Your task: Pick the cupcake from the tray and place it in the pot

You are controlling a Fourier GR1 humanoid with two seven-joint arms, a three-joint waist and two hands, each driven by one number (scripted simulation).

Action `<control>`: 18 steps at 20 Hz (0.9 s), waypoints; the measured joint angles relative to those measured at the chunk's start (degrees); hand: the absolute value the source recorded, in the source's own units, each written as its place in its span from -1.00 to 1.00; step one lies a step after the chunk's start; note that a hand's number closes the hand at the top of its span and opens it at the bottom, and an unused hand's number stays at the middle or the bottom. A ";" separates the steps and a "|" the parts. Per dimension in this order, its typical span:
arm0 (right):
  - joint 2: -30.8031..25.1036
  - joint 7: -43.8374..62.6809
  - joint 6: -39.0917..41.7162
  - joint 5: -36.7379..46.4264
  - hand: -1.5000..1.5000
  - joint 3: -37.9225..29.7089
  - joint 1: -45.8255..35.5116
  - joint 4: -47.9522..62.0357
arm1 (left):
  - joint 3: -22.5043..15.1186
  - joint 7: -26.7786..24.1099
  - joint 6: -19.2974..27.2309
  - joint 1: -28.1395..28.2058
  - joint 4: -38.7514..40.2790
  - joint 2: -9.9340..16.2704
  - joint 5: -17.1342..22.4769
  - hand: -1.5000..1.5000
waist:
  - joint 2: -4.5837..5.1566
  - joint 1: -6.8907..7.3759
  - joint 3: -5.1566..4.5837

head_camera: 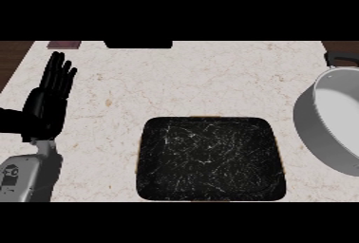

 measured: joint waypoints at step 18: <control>-4.74 -14.98 6.49 -0.04 -1.00 3.84 -16.73 38.62 | -0.27 -0.64 0.24 -0.37 0.21 -1.56 -1.35 0.00 | 0.10 0.25 -0.02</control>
